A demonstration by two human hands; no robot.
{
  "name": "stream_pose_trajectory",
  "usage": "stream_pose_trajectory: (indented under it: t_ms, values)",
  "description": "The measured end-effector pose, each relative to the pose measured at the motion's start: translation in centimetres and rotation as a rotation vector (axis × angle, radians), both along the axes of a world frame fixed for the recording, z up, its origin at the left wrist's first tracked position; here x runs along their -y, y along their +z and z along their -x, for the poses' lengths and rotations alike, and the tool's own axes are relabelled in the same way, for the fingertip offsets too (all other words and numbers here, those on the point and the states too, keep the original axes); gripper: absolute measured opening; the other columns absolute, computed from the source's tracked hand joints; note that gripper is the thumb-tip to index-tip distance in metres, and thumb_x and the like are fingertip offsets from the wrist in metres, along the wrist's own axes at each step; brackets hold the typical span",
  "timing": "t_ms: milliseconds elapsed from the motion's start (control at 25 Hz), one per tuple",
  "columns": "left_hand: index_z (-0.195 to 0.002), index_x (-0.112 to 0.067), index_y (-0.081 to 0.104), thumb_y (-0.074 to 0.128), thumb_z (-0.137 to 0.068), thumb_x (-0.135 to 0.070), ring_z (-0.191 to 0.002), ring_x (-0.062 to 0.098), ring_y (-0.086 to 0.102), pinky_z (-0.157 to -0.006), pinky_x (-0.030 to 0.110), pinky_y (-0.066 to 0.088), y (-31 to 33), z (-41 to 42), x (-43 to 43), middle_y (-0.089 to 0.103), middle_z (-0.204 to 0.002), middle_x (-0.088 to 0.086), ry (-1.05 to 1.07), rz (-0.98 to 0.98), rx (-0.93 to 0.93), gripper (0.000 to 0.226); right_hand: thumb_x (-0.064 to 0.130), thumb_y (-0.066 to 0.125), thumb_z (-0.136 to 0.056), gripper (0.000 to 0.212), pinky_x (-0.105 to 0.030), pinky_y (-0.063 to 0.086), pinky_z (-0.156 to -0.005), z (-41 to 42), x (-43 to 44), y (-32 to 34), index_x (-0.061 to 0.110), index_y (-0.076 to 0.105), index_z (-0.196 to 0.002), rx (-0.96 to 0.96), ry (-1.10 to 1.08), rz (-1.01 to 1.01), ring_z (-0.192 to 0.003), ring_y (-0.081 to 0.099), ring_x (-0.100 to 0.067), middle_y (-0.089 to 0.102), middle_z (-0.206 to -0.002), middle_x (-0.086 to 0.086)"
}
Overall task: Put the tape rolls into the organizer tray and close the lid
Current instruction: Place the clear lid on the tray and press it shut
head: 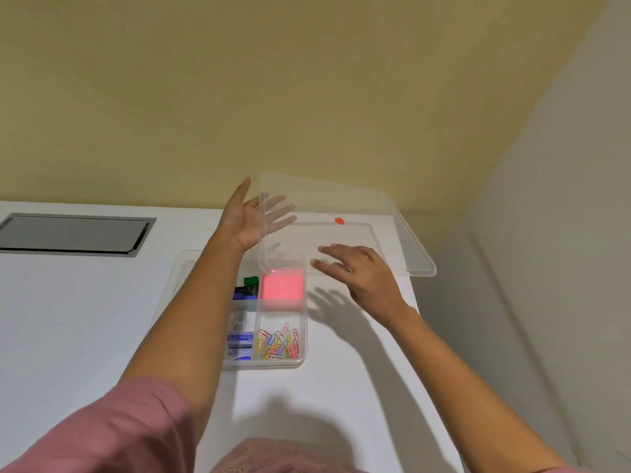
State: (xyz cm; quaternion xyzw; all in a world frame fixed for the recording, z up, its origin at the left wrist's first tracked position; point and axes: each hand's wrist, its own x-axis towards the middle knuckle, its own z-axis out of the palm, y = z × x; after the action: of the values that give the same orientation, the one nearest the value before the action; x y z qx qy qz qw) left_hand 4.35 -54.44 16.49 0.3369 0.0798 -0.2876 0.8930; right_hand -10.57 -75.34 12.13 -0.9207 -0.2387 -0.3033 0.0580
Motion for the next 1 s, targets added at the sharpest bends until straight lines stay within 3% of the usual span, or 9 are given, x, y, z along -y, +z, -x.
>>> stream_pose_trajectory:
  t_ms: [40, 120, 200, 280, 440, 560, 640, 840, 1000]
  values:
    - [-0.117, -0.007, 0.047, 0.046, -0.099, -0.023, -0.111, 0.044, 0.057, -0.085, 0.058, 0.054, -0.1, -0.2, -1.2, 0.047, -0.142, 0.019, -0.021, -0.101, 0.027, 0.024, -0.008, 0.048, -0.086, 0.055, -0.034, 0.049, -0.088, 0.3, -0.7, -1.2, 0.029, 0.062, -0.125, -0.004, 0.025, 0.044, -0.115, 0.064, -0.022, 0.065, -0.128, -0.003]
    - [-0.136, -0.008, 0.036, 0.039, -0.099, 0.001, -0.111, 0.039, 0.058, -0.082, 0.048, 0.054, -0.6, -0.3, -3.2, 0.046, -0.146, 0.015, -0.034, -0.262, 0.089, 0.039, 0.003, 0.052, -0.090, 0.051, -0.035, 0.044, -0.094, 0.5, -2.5, -2.8, 0.034, 0.054, -0.132, -0.091, 0.065, 0.147, -0.122, 0.059, -0.023, 0.060, -0.135, -0.002]
    - [-0.145, -0.013, 0.026, 0.038, -0.100, 0.001, -0.107, 0.034, 0.062, -0.076, 0.041, 0.057, -0.8, -0.3, -5.0, 0.052, -0.140, 0.012, 0.006, -0.340, 0.125, 0.049, 0.033, 0.050, -0.094, 0.044, -0.035, 0.042, -0.100, 0.2, -4.5, -3.3, 0.036, 0.045, -0.138, -0.210, 0.092, 0.215, -0.129, 0.053, -0.023, 0.052, -0.143, -0.001]
    - [-0.144, -0.020, 0.028, 0.042, -0.100, -0.005, -0.094, 0.028, 0.071, -0.066, 0.036, 0.062, -1.2, -0.3, -7.0, 0.063, -0.124, 0.008, 0.045, -0.396, 0.161, 0.049, 0.053, 0.037, -0.094, 0.051, -0.037, 0.036, -0.105, -0.7, -6.1, -2.8, 0.033, 0.041, -0.140, -0.271, 0.033, 0.076, -0.132, 0.048, -0.023, 0.048, -0.146, -0.003]
    - [-0.142, -0.030, 0.032, 0.039, -0.102, -0.016, -0.079, 0.019, 0.076, -0.059, 0.029, 0.061, -2.3, -0.8, -11.7, 0.071, -0.104, 0.000, 0.074, -0.504, 0.218, 0.043, 0.034, 0.047, -0.098, 0.048, -0.042, 0.034, -0.111, -3.6, -7.0, -0.9, 0.019, 0.039, -0.142, -0.233, -0.474, -0.645, -0.136, 0.040, -0.024, 0.043, -0.147, -0.007]
    - [-0.141, -0.034, 0.033, 0.037, -0.103, -0.020, -0.080, 0.021, 0.076, -0.064, 0.032, 0.062, -2.8, -0.9, -14.5, 0.072, -0.104, 0.001, 0.041, -0.567, 0.264, 0.041, 0.024, 0.048, -0.099, 0.047, -0.036, 0.039, -0.104, -5.6, -7.6, 0.0, 0.014, 0.035, -0.143, -0.344, -0.625, -1.050, -0.128, 0.048, -0.026, 0.039, -0.146, -0.008]
    - [-0.139, -0.034, 0.037, 0.037, -0.103, -0.021, -0.079, 0.021, 0.076, -0.068, 0.033, 0.060, -3.2, -1.0, -16.1, 0.072, -0.103, 0.002, 0.037, -0.599, 0.276, 0.039, 0.025, 0.047, -0.099, 0.045, -0.031, 0.040, -0.098, -6.5, -8.0, 0.0, 0.015, 0.038, -0.142, -0.424, -0.686, -1.239, -0.119, 0.055, -0.027, 0.049, -0.139, -0.006]
    - [-0.132, -0.023, 0.045, 0.033, -0.102, -0.015, -0.071, 0.022, 0.076, -0.062, 0.030, 0.059, -3.7, -1.1, -18.6, 0.073, -0.097, 0.002, 0.001, -0.669, 0.282, 0.034, 0.024, 0.042, -0.100, 0.038, -0.043, 0.045, -0.101, -7.5, -10.2, -0.7, 0.026, 0.045, -0.138, -0.439, -0.677, -1.417, -0.098, 0.054, -0.022, 0.064, -0.118, -0.009]
    - [-0.125, -0.019, 0.052, 0.038, -0.099, -0.020, -0.068, 0.015, 0.075, -0.061, 0.027, 0.060, -3.4, -1.6, -19.5, 0.071, -0.100, -0.001, 0.019, -0.745, 0.319, 0.029, 0.023, 0.038, -0.102, 0.032, -0.033, 0.049, -0.074, -7.7, -11.6, -1.4, 0.028, 0.053, -0.129, -0.351, -0.680, -1.451, -0.073, 0.053, -0.020, 0.063, -0.093, 0.000]
